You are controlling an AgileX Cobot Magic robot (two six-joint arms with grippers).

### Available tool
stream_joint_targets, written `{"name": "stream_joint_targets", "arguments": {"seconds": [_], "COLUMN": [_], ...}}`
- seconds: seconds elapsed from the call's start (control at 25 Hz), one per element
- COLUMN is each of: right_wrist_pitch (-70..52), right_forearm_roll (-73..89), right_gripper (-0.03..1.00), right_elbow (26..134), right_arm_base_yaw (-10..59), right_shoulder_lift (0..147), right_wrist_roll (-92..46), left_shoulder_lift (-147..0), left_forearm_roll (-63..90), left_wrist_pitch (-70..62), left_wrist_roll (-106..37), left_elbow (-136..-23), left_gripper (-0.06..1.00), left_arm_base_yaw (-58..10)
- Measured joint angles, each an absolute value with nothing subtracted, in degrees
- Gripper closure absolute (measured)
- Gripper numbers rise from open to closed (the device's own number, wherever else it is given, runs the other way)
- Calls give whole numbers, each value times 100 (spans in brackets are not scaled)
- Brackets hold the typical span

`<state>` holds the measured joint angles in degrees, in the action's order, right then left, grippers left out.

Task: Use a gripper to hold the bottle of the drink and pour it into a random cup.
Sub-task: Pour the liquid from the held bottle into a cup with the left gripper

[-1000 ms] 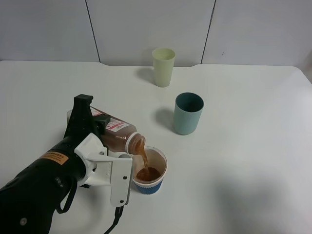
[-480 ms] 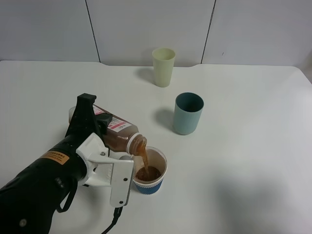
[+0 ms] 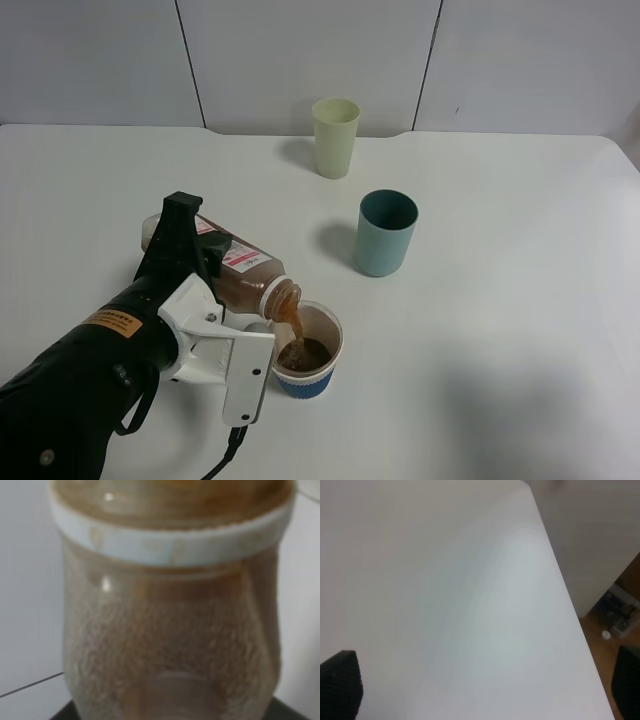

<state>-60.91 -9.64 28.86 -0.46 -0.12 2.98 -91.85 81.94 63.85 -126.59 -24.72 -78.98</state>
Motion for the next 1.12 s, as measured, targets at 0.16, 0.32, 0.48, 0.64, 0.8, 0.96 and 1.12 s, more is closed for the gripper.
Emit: {"name": "stream_joint_targets", "arguments": {"seconds": [0.16,0.32,0.48,0.64,0.8,0.96,1.12], "right_wrist_pitch": [-6091,-6091,-6091,-6091,-6091,-6091,-6091], "right_forearm_roll": [-964,-964,-964,-964,-964,-964,-964], "right_gripper": [-2,-2,-2,-2,-2,-2,-2], "right_elbow": [2886,2886,2886,2886,2886,2886,2886], "right_arm_base_yaw": [-46,-46,-46,-46,-46,-46,-46], "right_shoulder_lift": [-12,-12,-12,-12,-12,-12,-12], "right_wrist_roll": [298,298,298,298,298,298,298], "left_shoulder_lift": [-9185,-9185,-9185,-9185,-9185,-9185,-9185], "left_forearm_roll": [8155,8050,8024,8021,8009,8002,7986], "left_wrist_pitch": [6399,6436,6441,6441,6448,6464,6464], "left_wrist_roll": [-12679,-12679,-12726,-12839,-12907,-12967,-12986], "left_elbow": [-2472,-2472,-2472,-2472,-2472,-2472,-2472], "left_gripper": [63,63,63,63,63,63,63], "left_arm_base_yaw": [-7898,-7898,-7898,-7898,-7898,-7898,-7898]}}
